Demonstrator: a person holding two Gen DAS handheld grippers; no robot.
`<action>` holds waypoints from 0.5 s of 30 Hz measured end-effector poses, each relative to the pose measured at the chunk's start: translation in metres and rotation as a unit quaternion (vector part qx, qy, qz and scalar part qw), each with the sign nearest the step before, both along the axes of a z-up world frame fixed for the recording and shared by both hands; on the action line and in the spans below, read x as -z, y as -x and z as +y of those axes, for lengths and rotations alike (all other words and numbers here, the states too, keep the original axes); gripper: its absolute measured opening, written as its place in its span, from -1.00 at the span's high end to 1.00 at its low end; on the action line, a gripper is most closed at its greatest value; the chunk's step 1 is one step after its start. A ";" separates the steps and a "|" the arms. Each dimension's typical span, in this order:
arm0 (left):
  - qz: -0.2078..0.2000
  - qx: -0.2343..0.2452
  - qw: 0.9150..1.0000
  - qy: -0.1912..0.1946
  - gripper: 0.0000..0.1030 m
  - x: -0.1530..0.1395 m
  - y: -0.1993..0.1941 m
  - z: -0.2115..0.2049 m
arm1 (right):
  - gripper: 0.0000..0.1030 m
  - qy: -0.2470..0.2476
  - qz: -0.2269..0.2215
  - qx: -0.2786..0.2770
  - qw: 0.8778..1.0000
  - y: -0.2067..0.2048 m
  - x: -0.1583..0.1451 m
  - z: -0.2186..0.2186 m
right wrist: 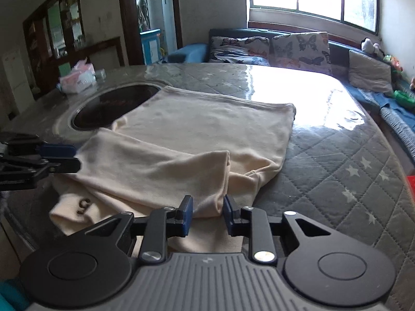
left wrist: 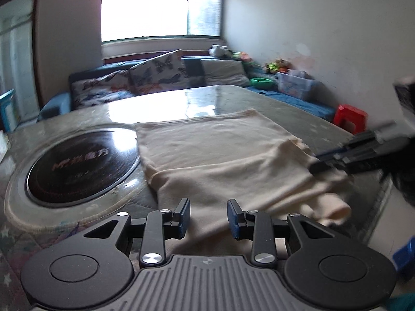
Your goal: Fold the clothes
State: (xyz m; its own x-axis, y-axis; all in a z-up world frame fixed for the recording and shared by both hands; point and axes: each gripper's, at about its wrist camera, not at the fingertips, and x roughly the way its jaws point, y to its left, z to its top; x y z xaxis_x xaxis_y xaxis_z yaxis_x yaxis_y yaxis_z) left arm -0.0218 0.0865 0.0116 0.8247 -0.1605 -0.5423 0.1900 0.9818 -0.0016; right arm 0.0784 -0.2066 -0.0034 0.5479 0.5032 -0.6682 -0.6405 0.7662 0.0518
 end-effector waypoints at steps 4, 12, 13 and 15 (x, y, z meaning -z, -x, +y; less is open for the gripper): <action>-0.009 0.031 0.999 -0.036 0.33 0.006 0.003 -0.008 | 0.92 0.004 -0.012 0.004 1.000 0.003 -0.007 0.000; -0.027 0.054 0.995 -0.080 0.33 0.015 0.009 -0.010 | 0.95 0.004 -0.026 0.002 1.000 0.012 -0.022 -0.004; -0.027 0.053 0.995 -0.080 0.33 0.016 0.009 -0.009 | 0.92 0.005 -0.021 -0.001 1.000 0.011 -0.021 -0.004; -0.025 0.050 0.995 -0.082 0.33 0.016 0.009 -0.007 | 0.81 0.007 -0.015 -0.003 1.000 0.010 -0.017 -0.004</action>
State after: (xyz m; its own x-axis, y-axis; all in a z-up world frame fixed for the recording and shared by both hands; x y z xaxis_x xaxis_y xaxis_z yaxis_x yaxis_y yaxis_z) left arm -0.0310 0.0799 -0.0046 0.8353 -0.1557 -0.5272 0.2822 0.9445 0.1683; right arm 0.0681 -0.2106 0.0133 0.5644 0.4973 -0.6589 -0.6461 0.7629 0.0223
